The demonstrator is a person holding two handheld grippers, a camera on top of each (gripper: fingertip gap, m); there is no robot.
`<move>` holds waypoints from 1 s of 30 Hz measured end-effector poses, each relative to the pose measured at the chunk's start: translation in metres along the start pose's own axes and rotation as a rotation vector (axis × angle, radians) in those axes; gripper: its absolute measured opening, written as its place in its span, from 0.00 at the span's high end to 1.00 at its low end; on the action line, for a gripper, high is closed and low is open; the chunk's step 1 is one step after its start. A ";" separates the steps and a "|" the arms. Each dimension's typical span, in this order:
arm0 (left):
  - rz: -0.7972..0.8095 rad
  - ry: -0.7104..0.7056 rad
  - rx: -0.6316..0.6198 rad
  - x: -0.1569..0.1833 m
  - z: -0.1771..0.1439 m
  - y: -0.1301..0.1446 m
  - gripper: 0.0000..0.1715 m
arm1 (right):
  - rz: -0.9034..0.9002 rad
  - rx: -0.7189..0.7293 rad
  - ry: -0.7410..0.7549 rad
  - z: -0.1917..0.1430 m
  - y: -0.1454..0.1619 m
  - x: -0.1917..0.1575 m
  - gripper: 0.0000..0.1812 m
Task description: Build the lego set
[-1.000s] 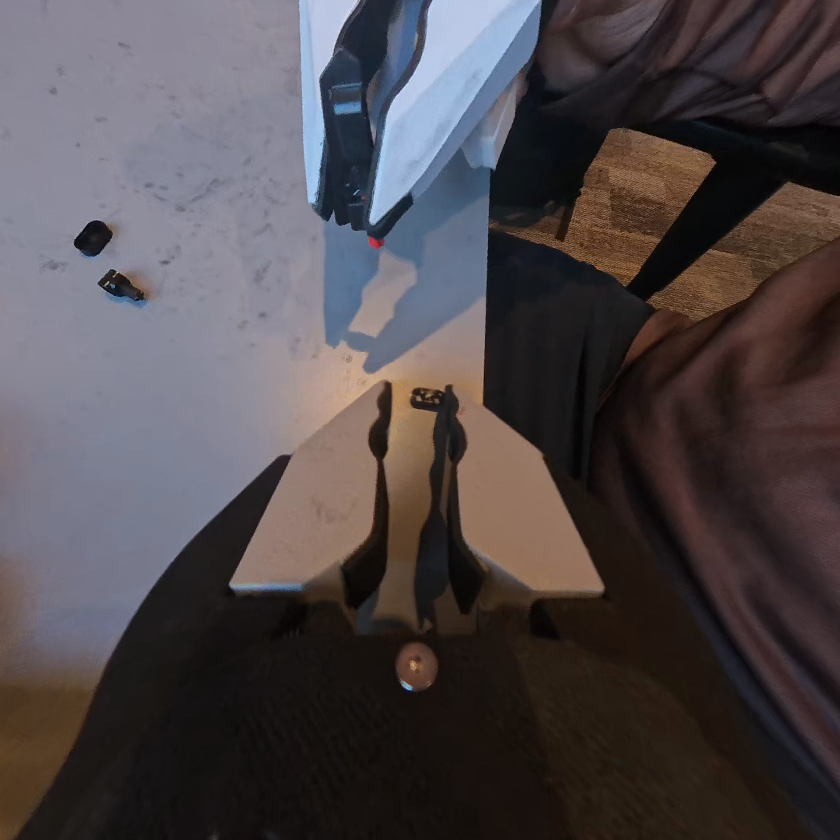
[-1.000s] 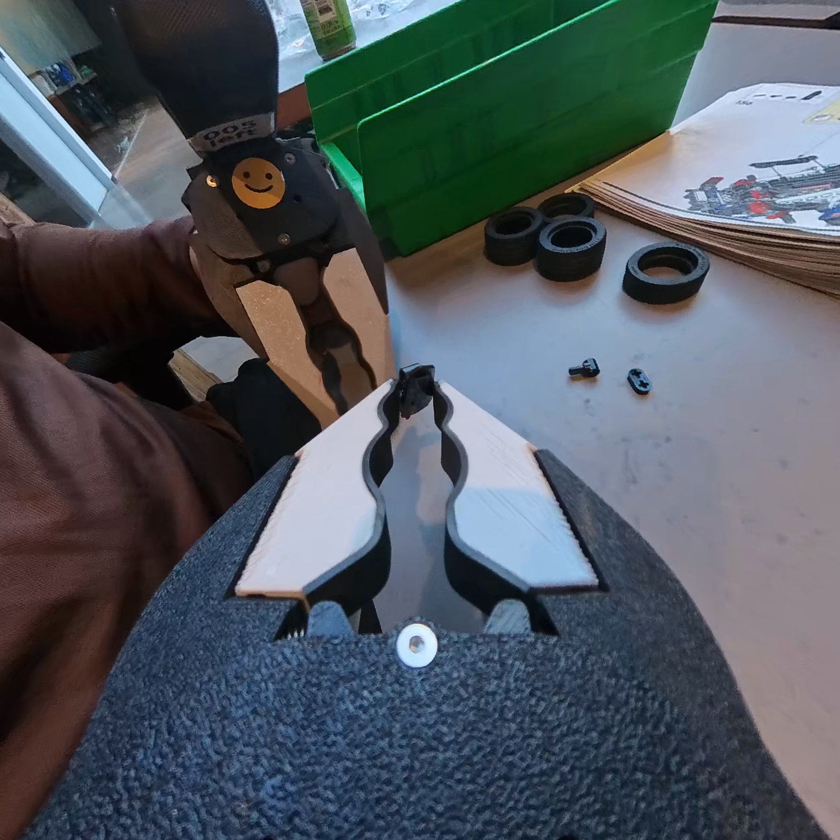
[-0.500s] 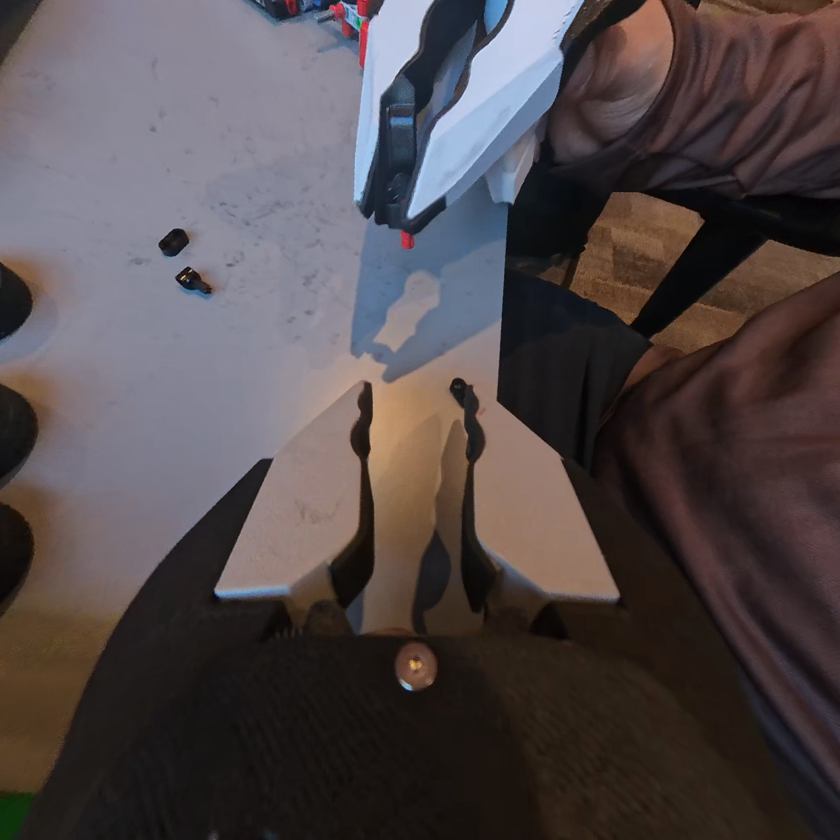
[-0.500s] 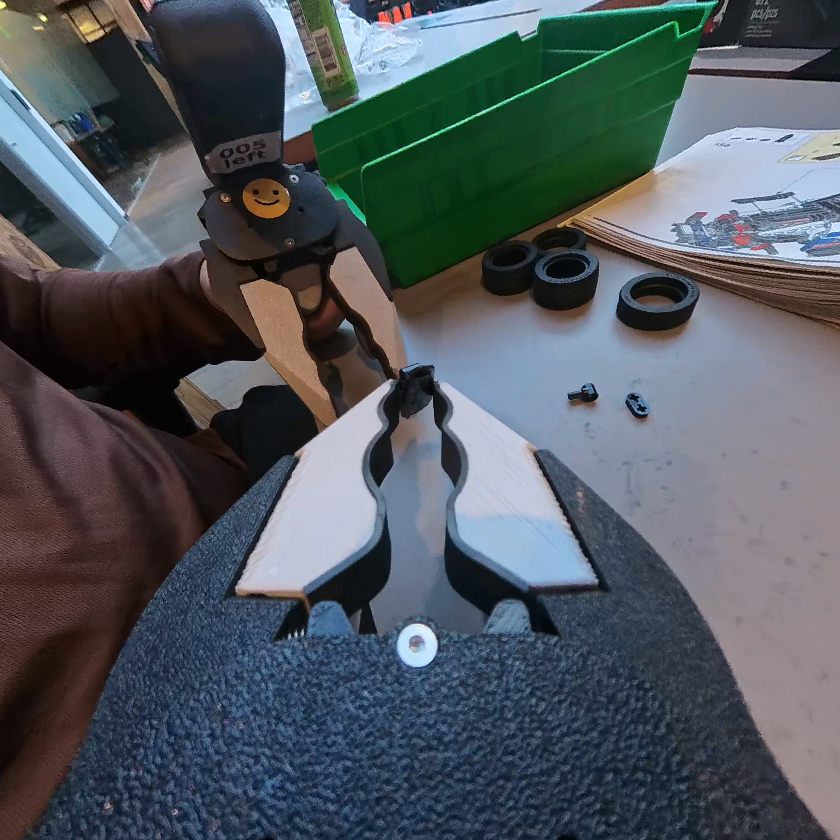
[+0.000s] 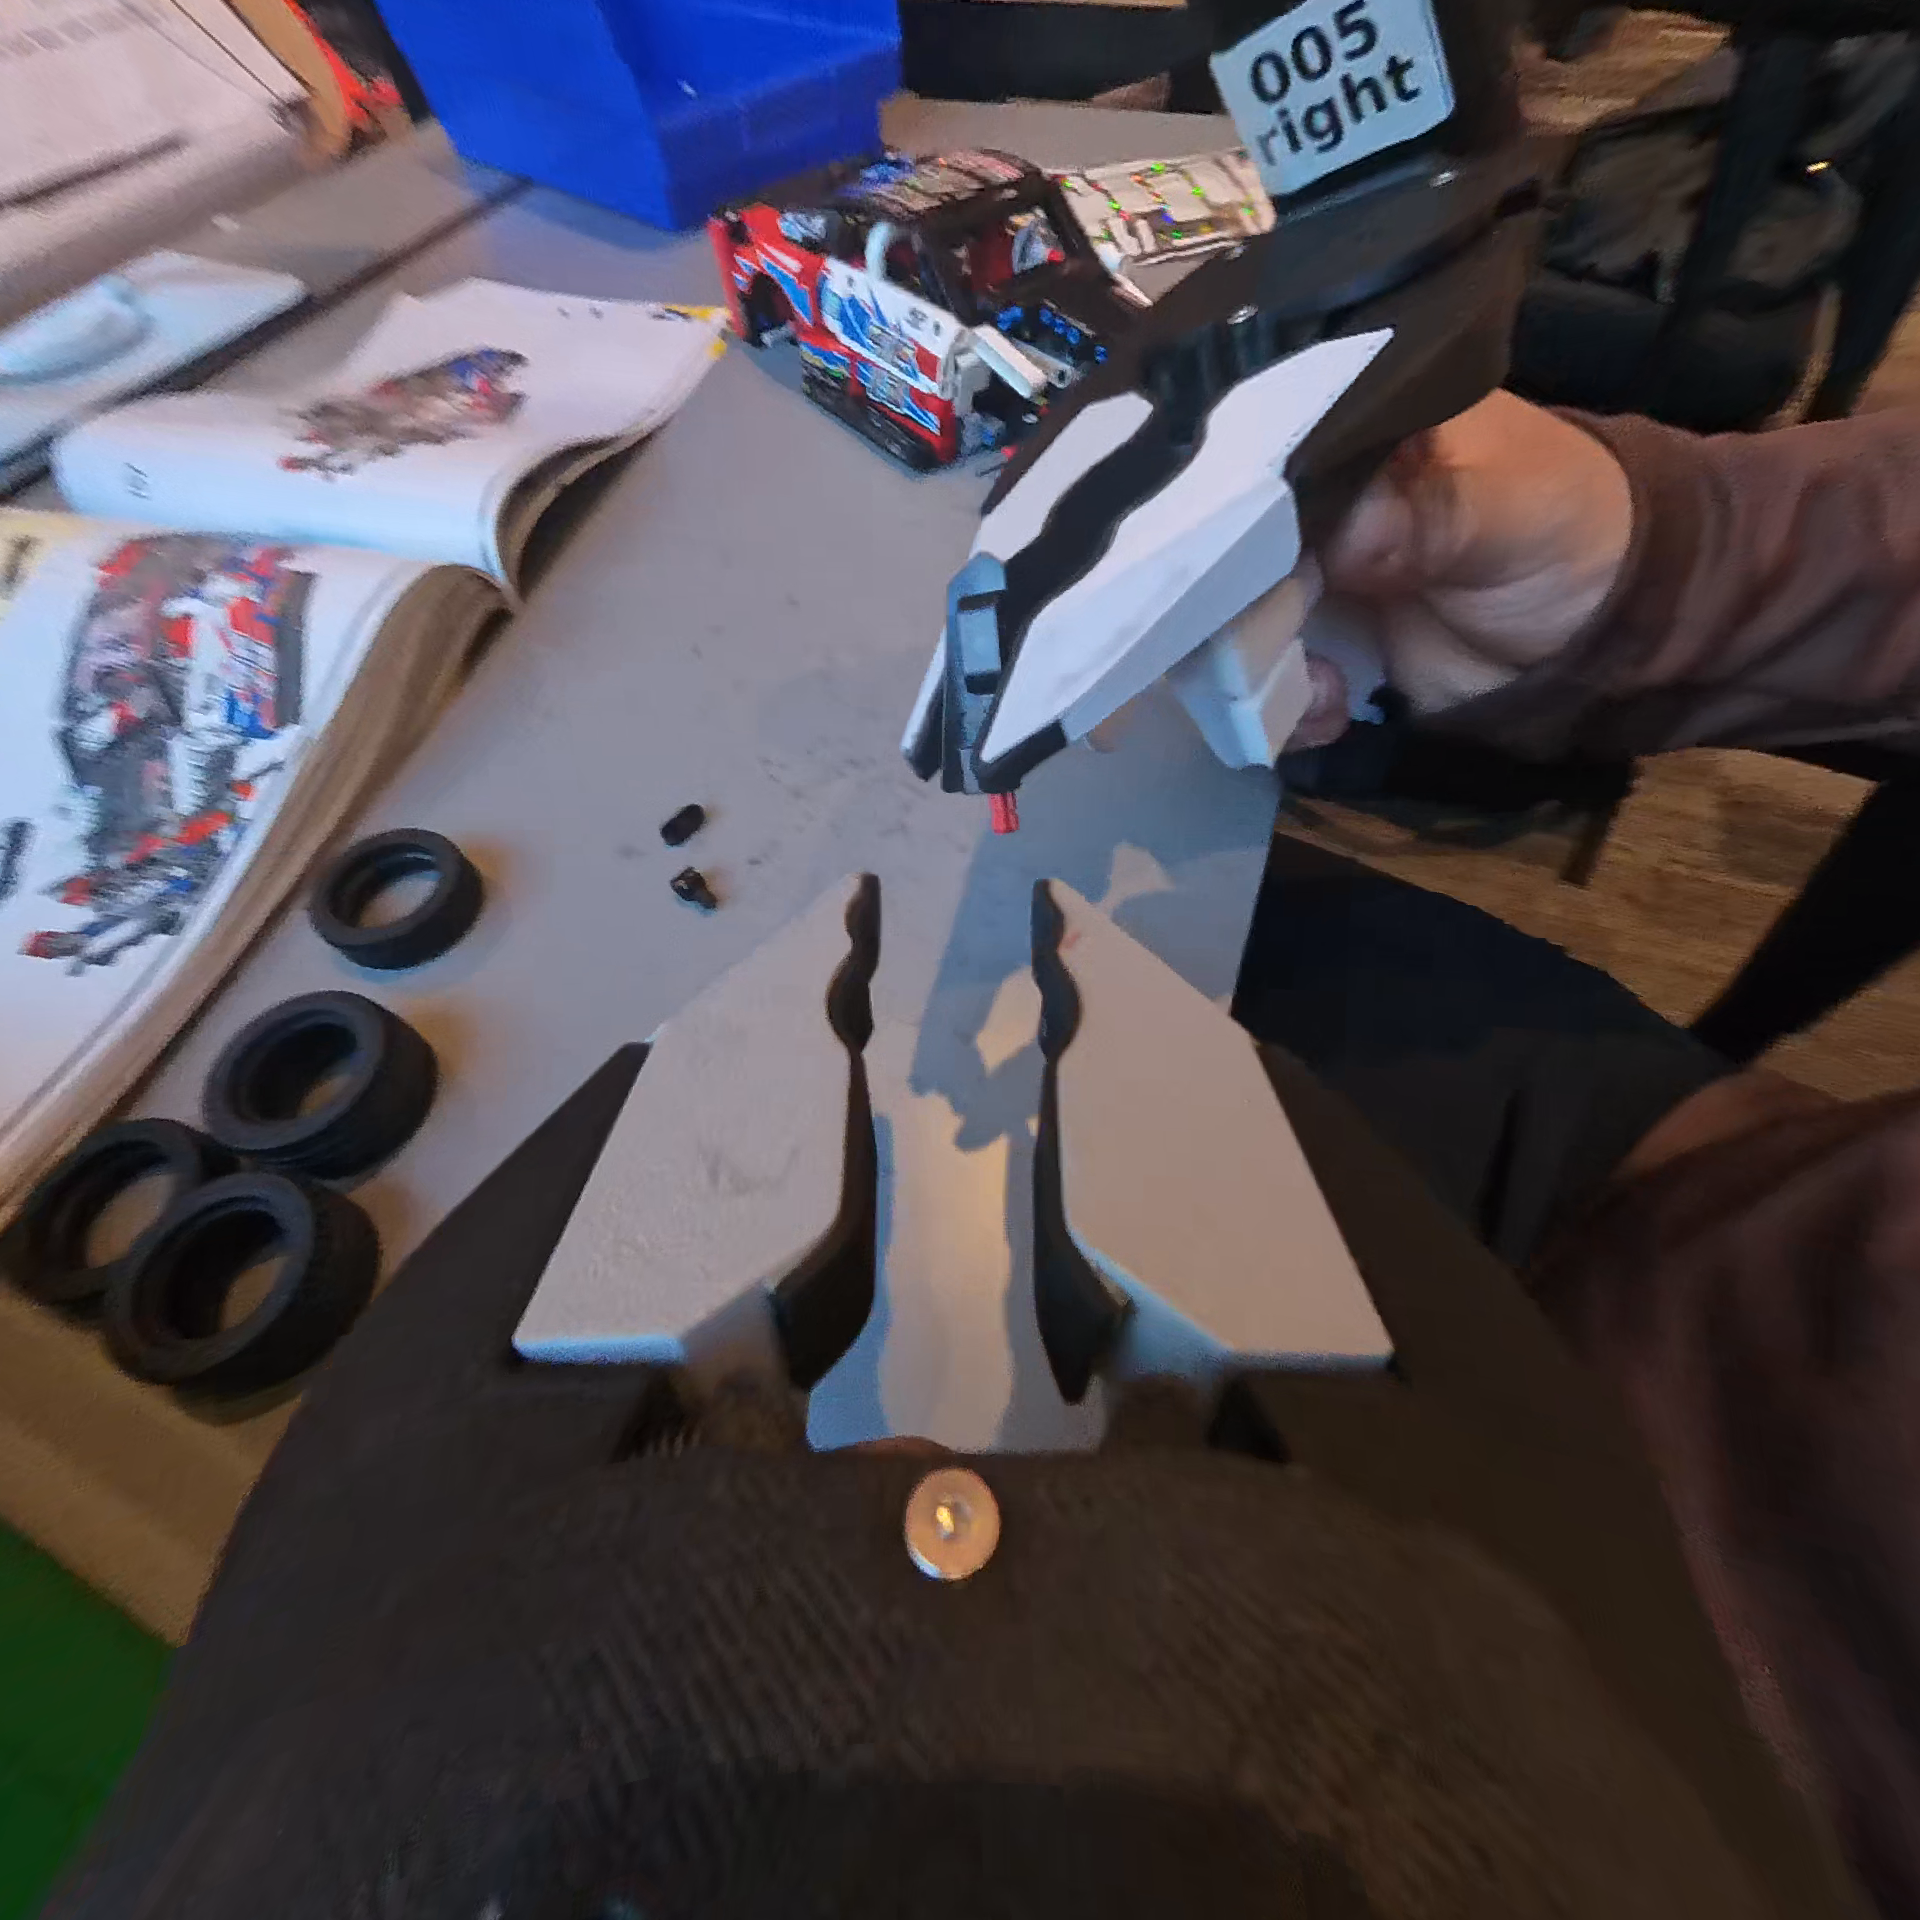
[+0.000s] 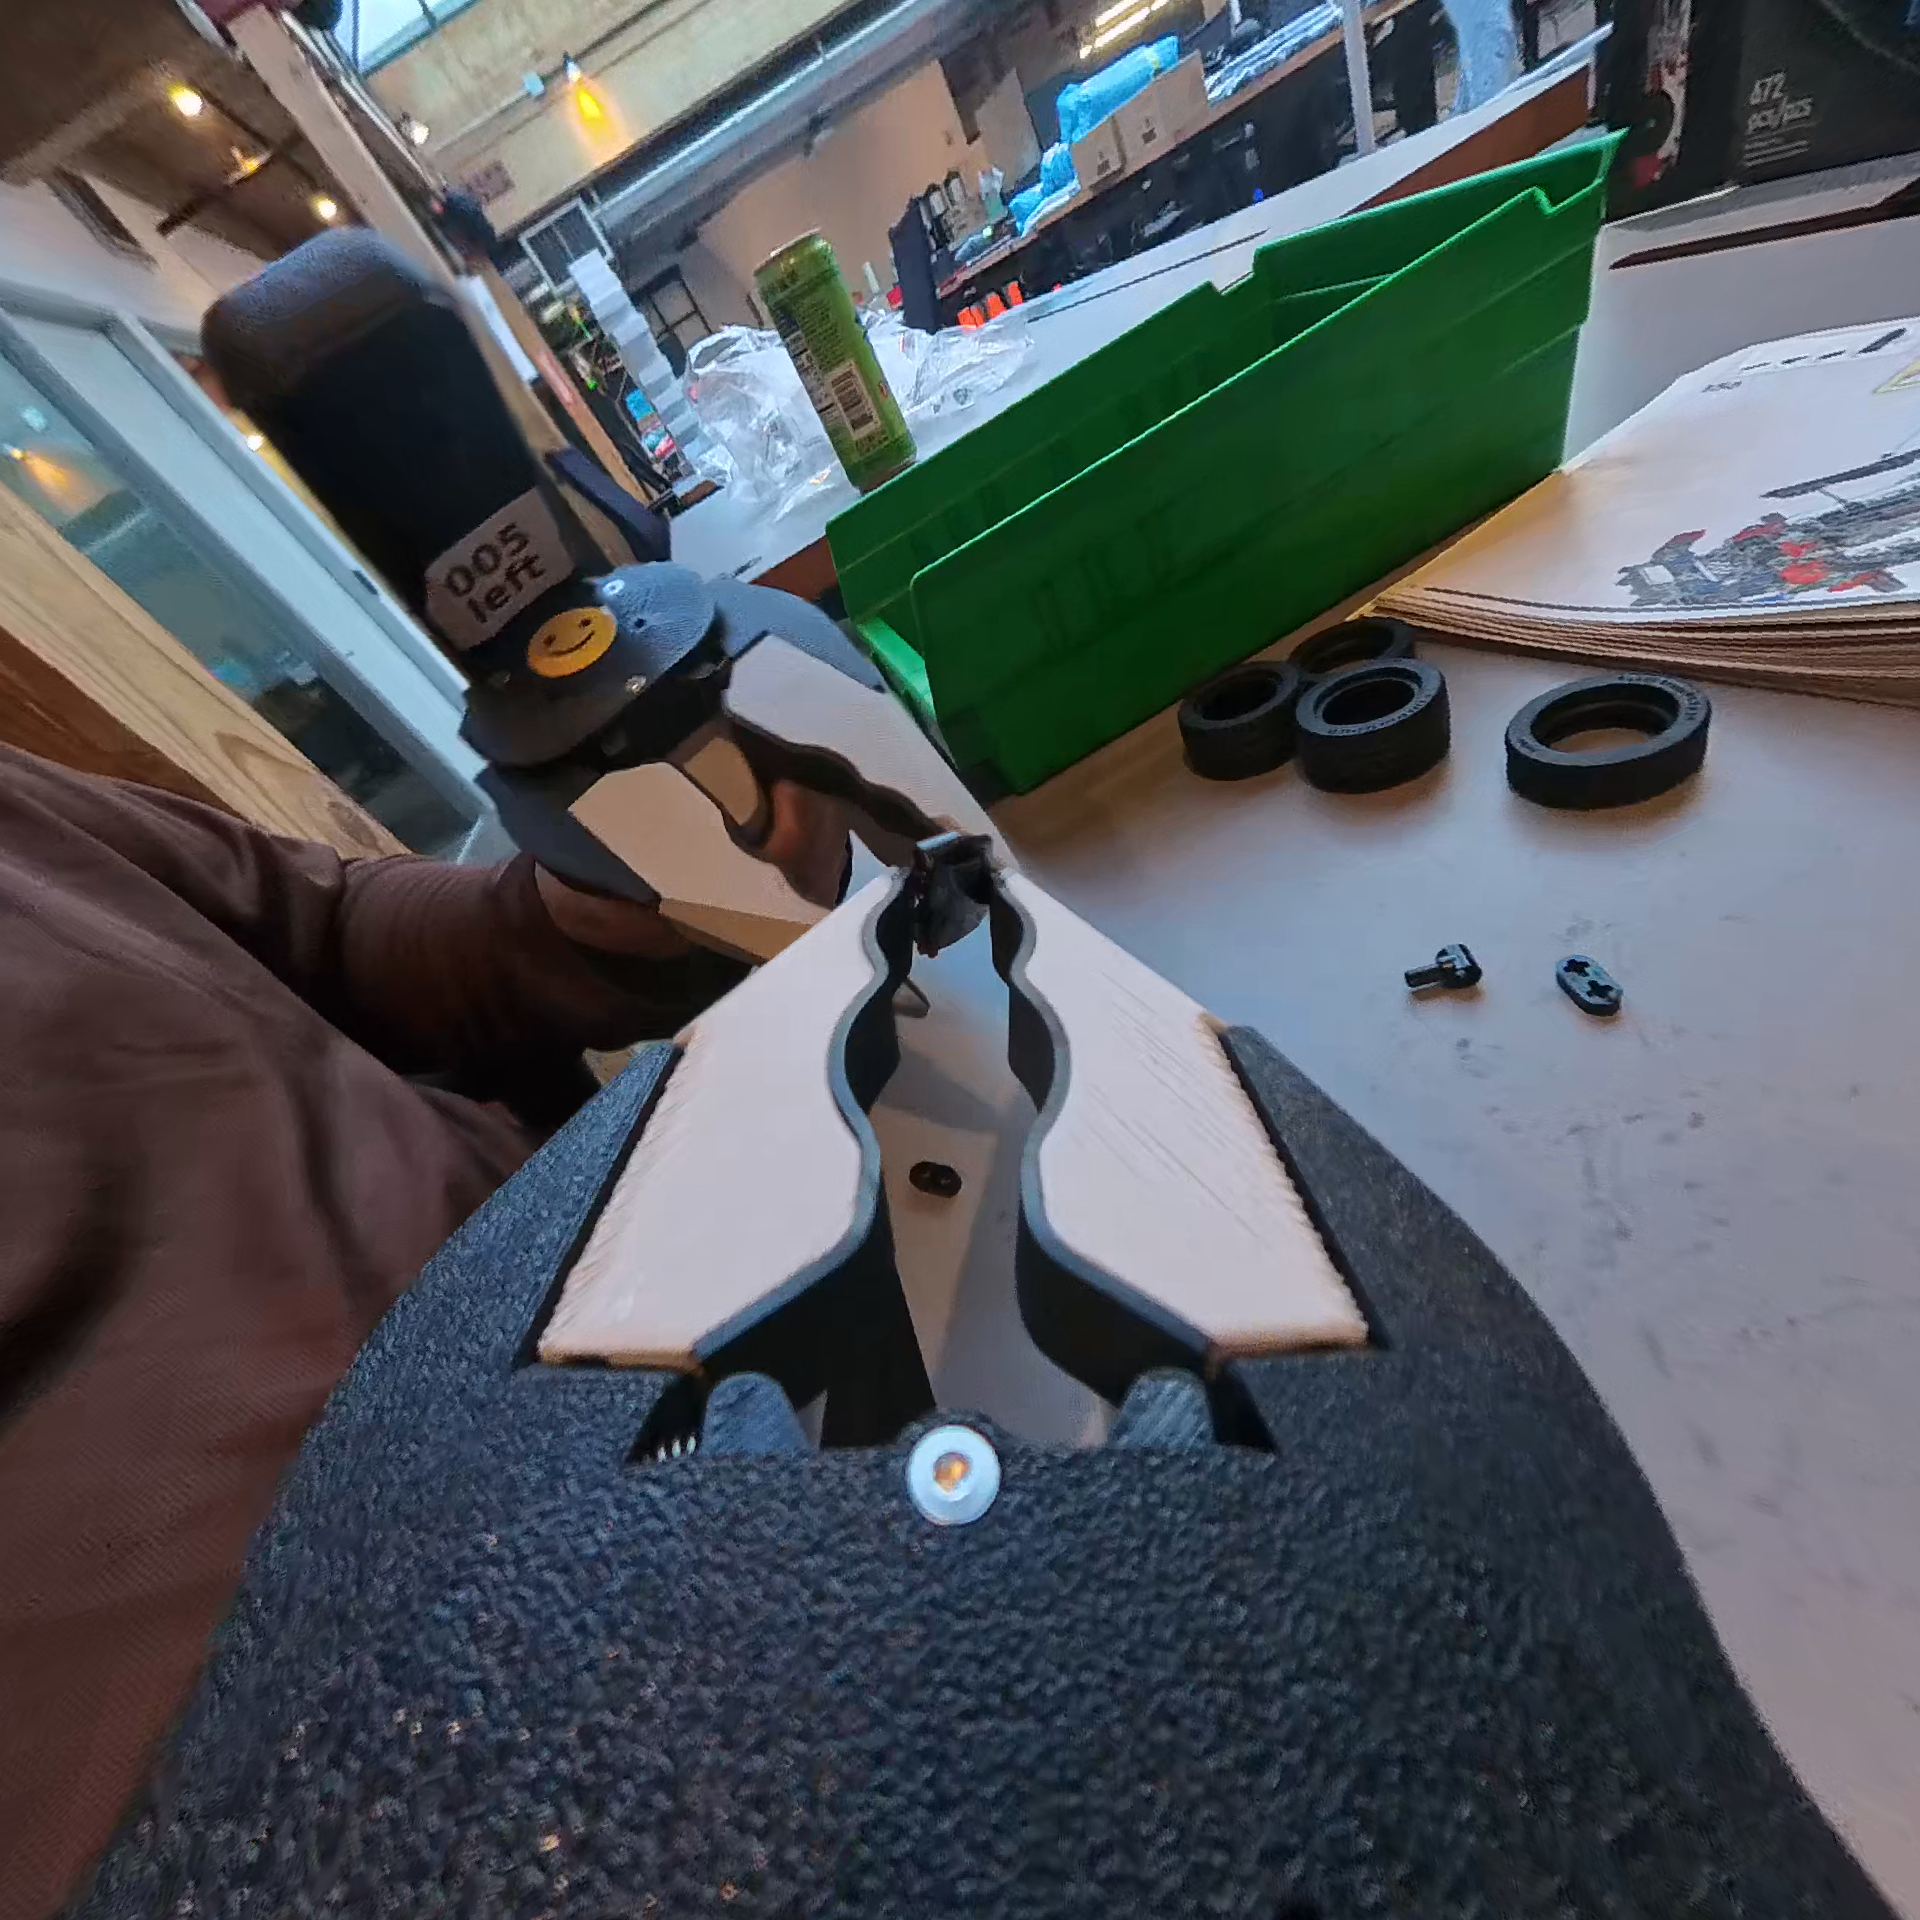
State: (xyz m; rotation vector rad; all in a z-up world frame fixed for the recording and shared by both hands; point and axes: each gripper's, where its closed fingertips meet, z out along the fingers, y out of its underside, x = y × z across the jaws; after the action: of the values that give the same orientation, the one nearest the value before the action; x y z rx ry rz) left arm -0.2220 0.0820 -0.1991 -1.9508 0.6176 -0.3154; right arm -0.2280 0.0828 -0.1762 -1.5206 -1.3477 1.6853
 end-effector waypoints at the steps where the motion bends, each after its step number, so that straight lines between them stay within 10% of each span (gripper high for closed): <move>1: 0.021 -0.023 0.005 0.000 0.000 -0.002 0.86 | 0.011 0.010 0.006 0.000 -0.001 0.001 0.92; 30: 0.063 -0.070 0.053 -0.004 -0.005 -0.005 0.99 | 0.001 0.008 0.066 0.001 -0.001 0.008 0.88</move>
State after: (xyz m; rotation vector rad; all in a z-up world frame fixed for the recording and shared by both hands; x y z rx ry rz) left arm -0.2263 0.0819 -0.1916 -1.8800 0.6178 -0.2213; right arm -0.2313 0.0895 -0.1784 -1.5584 -1.3054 1.6248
